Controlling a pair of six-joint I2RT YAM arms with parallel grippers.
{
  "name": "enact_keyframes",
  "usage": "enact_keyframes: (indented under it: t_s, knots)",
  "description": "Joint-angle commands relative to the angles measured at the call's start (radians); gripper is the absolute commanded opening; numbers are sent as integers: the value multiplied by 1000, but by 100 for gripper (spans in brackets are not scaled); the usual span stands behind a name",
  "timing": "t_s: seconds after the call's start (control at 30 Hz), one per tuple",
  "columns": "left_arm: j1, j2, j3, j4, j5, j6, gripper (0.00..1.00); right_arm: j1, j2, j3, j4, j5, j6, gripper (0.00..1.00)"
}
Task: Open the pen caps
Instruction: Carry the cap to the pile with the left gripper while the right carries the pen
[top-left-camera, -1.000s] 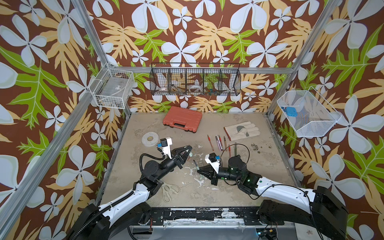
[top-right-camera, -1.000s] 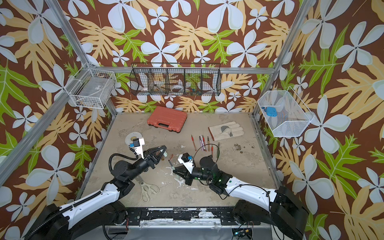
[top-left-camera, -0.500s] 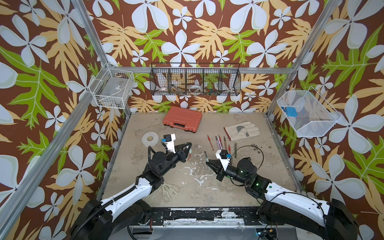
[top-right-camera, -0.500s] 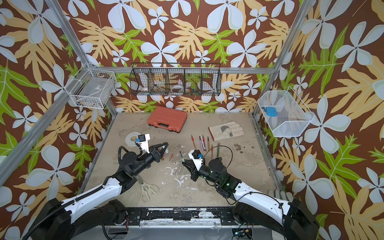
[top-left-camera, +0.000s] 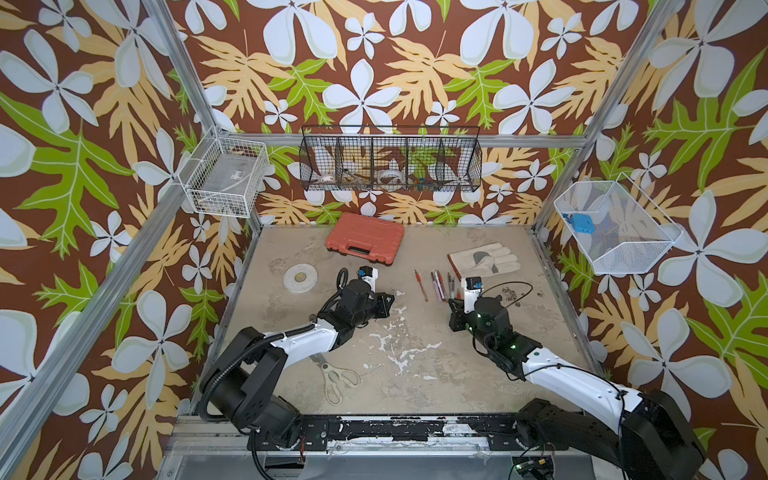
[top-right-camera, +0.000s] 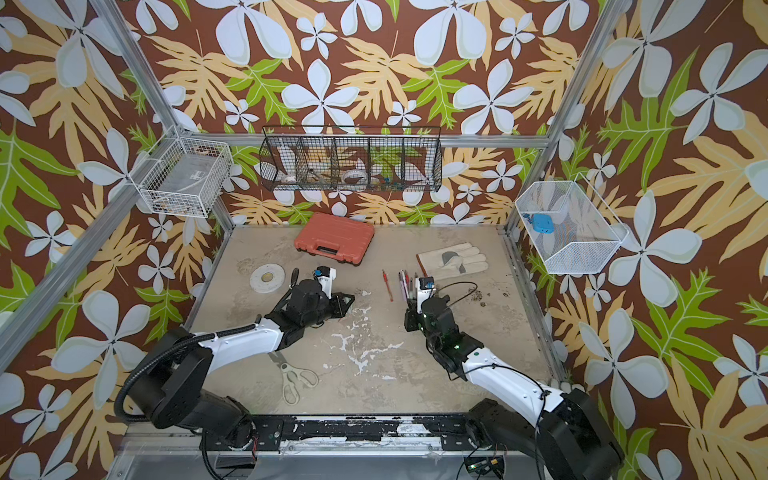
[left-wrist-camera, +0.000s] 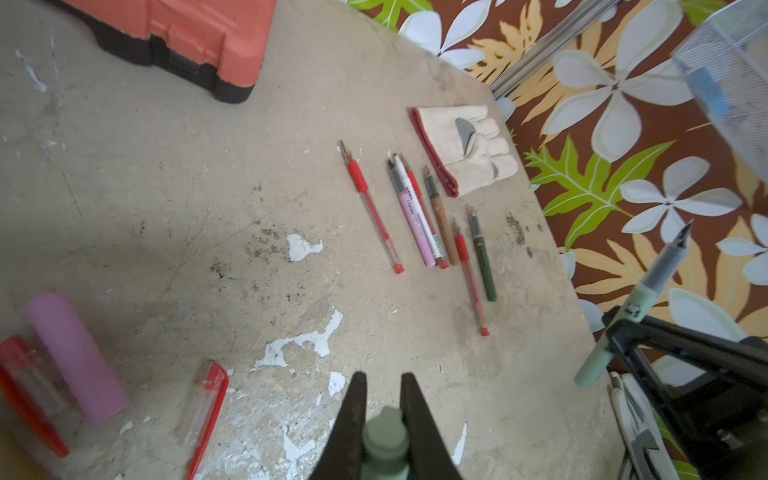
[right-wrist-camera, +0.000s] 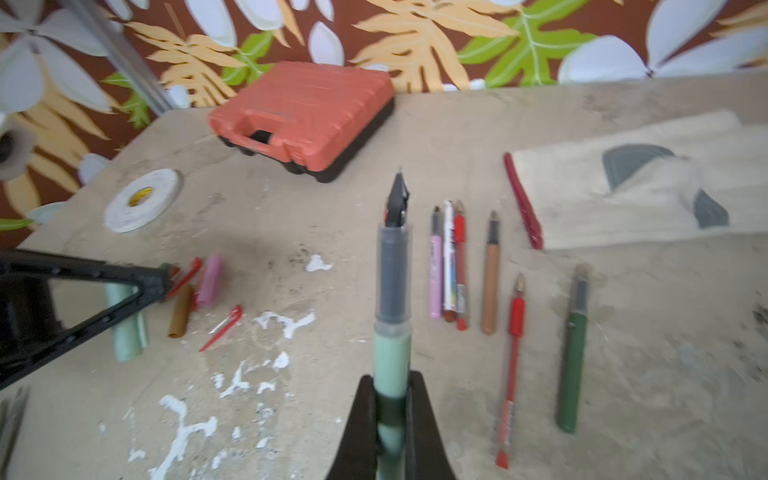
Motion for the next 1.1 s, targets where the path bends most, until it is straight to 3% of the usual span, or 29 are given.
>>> enact_keyframes:
  t_s: [0.0,0.17,0.5,1.07]
  knots:
    - [0,52,38,-60,-7,48,0,-37,20,12,-51,67,51,0]
    - [-1,138,90,-109,3,70,0,-104,65,21,-60,93,68,0]
    - [-1,265,164,-175,-13,102,0,-231,94,-4,-47,24,94,0]
    - [2,319,240,-350,-227,116,0,-319,146,-11,-42,39,118,0]
